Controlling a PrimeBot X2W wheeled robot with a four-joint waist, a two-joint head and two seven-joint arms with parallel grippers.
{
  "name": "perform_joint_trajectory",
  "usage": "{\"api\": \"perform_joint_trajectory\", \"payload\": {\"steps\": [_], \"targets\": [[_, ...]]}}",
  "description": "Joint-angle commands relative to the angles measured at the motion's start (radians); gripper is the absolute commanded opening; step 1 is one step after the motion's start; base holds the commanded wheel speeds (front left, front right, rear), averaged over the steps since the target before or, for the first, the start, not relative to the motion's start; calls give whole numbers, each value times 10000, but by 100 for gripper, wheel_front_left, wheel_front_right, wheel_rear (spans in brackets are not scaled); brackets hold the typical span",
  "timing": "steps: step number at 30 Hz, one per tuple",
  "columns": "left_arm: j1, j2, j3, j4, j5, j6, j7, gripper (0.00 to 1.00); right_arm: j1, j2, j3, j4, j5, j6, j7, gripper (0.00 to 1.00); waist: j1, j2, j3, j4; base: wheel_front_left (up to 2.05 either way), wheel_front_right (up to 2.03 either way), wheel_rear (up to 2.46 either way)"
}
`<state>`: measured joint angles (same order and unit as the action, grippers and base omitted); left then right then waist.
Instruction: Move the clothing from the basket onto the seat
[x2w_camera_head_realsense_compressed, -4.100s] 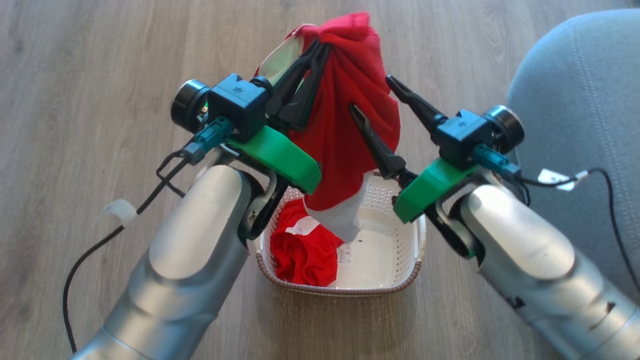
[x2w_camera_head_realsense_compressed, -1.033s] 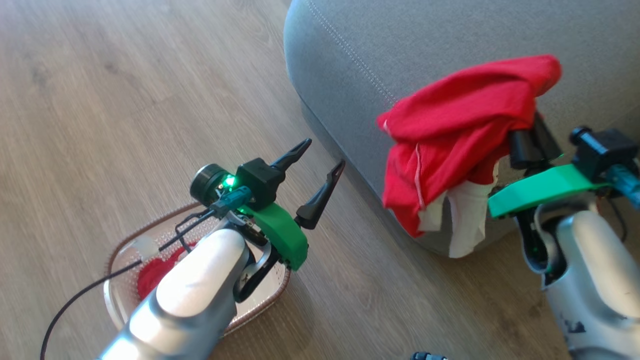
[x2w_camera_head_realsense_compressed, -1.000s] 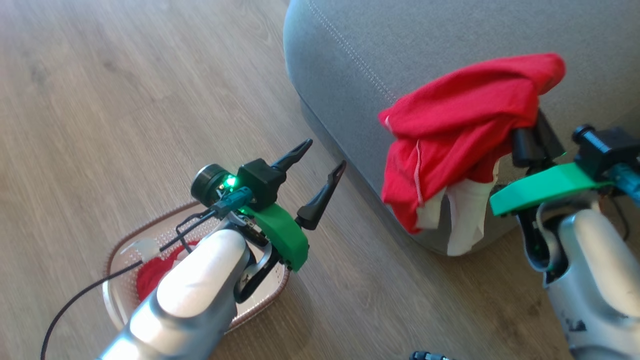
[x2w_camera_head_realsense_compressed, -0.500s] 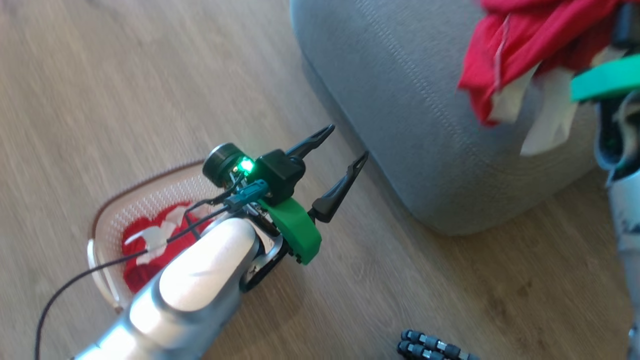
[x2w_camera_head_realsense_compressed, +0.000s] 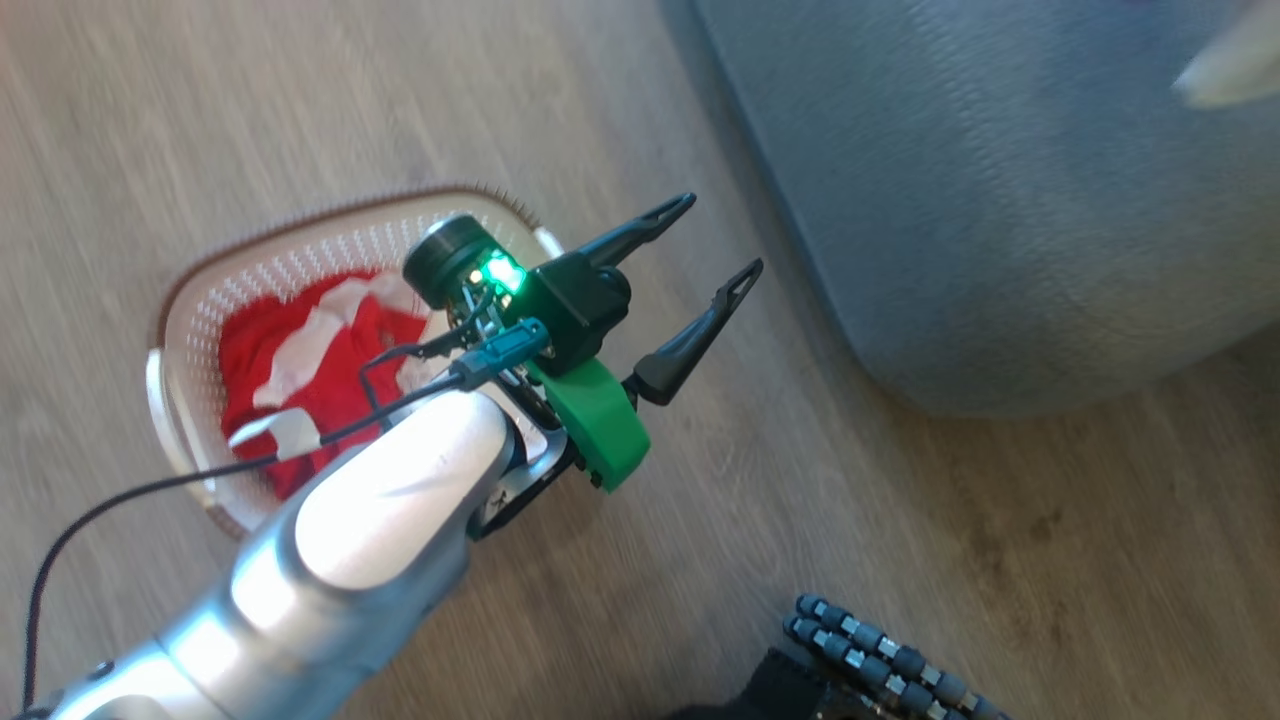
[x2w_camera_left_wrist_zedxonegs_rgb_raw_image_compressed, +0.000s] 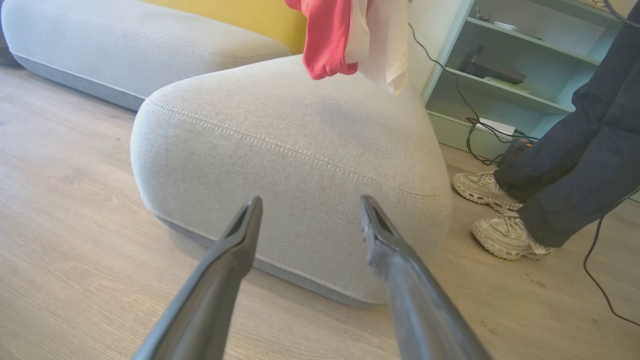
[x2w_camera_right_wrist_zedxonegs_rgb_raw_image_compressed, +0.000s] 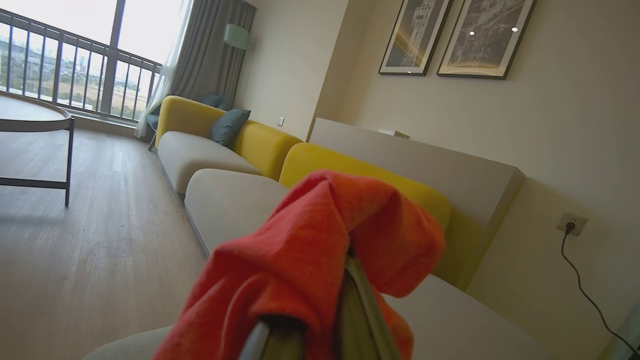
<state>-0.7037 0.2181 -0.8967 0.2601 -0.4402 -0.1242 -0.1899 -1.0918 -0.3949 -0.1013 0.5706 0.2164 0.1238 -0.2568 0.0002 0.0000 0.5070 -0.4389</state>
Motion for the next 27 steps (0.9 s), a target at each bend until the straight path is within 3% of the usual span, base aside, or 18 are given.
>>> {"api": "perform_joint_trajectory", "payload": {"steps": [1, 6, 10, 15, 19, 27], "targets": [[-418, 177, 174, -443, 57, -56, 64, 100, -565, -398, -186, 30, -222, 69, -49, 0, -2, 0, 661, 405, 0, 0, 0], [-666, 326, 128, -609, 25, -58, 133, 100, -1709, -877, -1192, 1096, -696, 69, 26, 0, -2, 0, 1431, 909, 0, 0, 0], [-762, 410, 192, -674, -41, -56, 48, 100, -2381, -1078, -2807, 2000, -1302, 69, 33, 0, -2, 0, 1872, 1282, 0, 0, 0], [-751, 439, 152, -629, -68, -42, -74, 100, -2614, -1018, -4711, 2942, -2841, 69, 20, 0, -2, 0, 2189, 1735, 0, 0, 0], [-803, 397, 155, -581, -84, -21, -148, 100, -2295, -535, -5092, 3566, -3332, 69, -2, 0, -2, 0, 2339, 1853, 0, 0, 0], [-891, 299, 98, -385, -175, -28, -293, 100, -884, 111, -5397, 4067, -3143, 69, -44, 0, -2, 0, 2276, 2016, 0, 0, 0]]}}
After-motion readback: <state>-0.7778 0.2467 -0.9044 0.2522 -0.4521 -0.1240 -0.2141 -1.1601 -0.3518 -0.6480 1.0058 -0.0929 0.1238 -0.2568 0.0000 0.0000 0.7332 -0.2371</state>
